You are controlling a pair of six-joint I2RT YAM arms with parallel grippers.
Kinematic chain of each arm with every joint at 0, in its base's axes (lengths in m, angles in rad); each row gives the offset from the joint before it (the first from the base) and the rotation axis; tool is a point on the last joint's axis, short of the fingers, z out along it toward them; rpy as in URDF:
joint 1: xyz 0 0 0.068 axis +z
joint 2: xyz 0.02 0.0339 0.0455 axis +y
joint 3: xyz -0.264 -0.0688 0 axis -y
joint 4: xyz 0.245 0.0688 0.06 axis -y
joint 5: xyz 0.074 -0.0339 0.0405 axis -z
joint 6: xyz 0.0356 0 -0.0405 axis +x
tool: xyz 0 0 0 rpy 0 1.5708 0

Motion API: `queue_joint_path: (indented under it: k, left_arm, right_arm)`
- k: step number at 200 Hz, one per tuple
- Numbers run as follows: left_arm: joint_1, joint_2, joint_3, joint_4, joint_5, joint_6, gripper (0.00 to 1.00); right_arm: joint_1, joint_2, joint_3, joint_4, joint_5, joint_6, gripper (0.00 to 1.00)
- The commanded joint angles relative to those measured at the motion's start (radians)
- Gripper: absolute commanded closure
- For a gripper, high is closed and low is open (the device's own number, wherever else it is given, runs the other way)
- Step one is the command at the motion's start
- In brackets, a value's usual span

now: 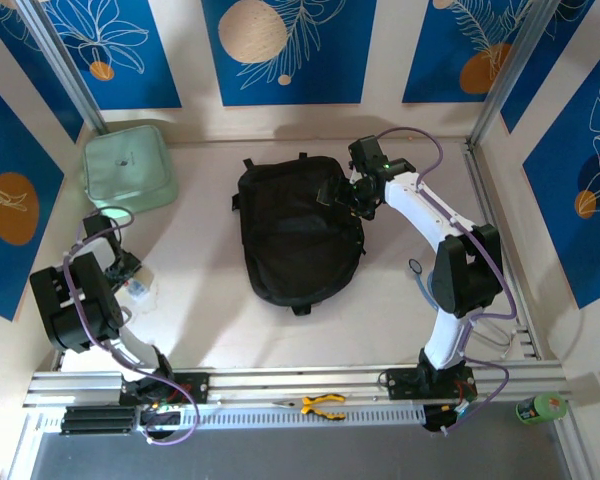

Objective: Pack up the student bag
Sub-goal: Pick up the loose stationery from the middle-left of the table, then pass the loose stationery.

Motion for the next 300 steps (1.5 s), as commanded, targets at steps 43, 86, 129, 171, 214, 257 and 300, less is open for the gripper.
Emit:
queue_joint_path:
  k: [43,86,129,171,214,257,300]
  left_arm:
    - [-0.022,-0.078,-0.025,0.017,0.099,-0.018,0.61]
    - [-0.166,-0.177,-0.019,0.022,0.281,-0.045,0.61]
    - [-0.413,-0.235,0.012,0.056,0.38,-0.181,0.6]
    - [-0.562,-0.215,-0.014,0.338,0.505,-0.426,0.59]
    - [-0.609,-0.176,-0.007,0.469,0.545,-0.583,0.59]
    - [-0.624,-0.146,-0.017,0.502,0.572,-0.641,0.59]
    - [-0.627,-0.129,-0.023,0.526,0.591,-0.665,0.59]
  right_arm:
    - [-0.005,0.003,0.011,-0.006,-0.044,0.015,0.13]
    - [0.029,-0.016,-0.02,0.062,-0.106,0.035,0.13]
    - [0.138,-0.021,-0.09,0.229,-0.192,0.078,0.13]
    - [0.287,-0.031,-0.133,0.393,-0.22,0.096,0.13]
    - [0.381,0.006,-0.157,0.494,-0.21,0.099,0.17]
    - [0.418,0.068,-0.113,0.566,-0.184,0.074,0.21]
    - [0.442,0.14,-0.074,0.625,-0.144,0.039,0.35]
